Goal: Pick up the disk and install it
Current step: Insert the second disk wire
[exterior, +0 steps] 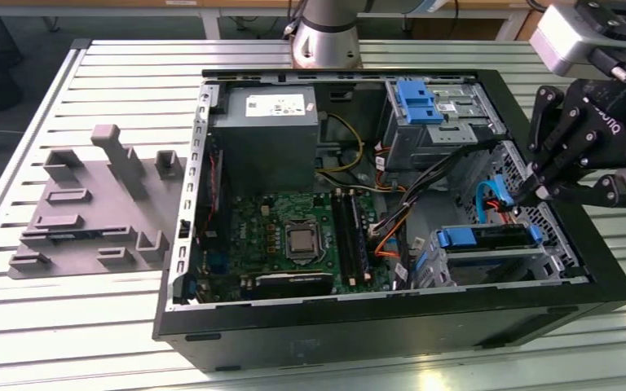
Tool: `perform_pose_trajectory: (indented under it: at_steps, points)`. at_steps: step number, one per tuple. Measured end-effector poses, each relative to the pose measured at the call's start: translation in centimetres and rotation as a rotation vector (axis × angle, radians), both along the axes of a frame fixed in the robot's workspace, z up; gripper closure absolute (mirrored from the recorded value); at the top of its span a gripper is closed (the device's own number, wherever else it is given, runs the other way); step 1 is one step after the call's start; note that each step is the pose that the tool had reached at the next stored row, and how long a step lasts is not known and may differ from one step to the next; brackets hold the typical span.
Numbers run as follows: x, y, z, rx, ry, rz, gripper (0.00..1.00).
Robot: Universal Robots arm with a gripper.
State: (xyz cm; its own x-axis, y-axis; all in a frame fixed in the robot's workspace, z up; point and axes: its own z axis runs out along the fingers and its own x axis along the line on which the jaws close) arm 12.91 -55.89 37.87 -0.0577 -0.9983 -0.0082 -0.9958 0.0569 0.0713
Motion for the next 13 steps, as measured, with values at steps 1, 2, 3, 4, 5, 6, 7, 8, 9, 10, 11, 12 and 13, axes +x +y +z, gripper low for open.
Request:
perform_pose_trajectory:
  at_steps: [1, 2, 3, 4, 5, 6, 7, 8, 9, 10, 11, 12, 13]
  points:
    - [-0.15, 0.0, 0.0, 0.0003, -0.0004, 0.001, 0.89]
    - [-0.23, 0.0, 0.0, 0.001, -0.0004, 0.003, 0.89]
    - [-0.24, 0.0, 0.0, 0.0018, -0.0005, 0.009, 0.89]
    - [-0.24, 0.0, 0.0, 0.0029, -0.0005, 0.02, 0.89]
    - [-0.24, 0.0, 0.0, 0.0038, -0.0006, 0.031, 0.89]
    - [-0.25, 0.0, 0.0, 0.0046, -0.0011, 0.039, 0.89]
    - [-0.36, -0.01, 0.01, 0.0053, -0.0032, 0.041, 0.89]
    - [-0.52, -0.03, 0.01, 0.0061, -0.0063, 0.042, 0.89]
    - [-0.7, -0.06, 0.0, 0.0074, -0.01, 0.042, 0.89]
    - [-0.88, -0.1, 0.0, 0.0084, -0.0139, 0.042, 0.89]
    - [-1.0, -0.14, 0.0, 0.0094, -0.0176, 0.042, 0.89]
    - [-1.03, -0.18, 0.0, 0.0104, -0.0209, 0.044, 0.89]
    - [-1.04, -0.2, 0.0, 0.0109, -0.0234, 0.049, 0.89]
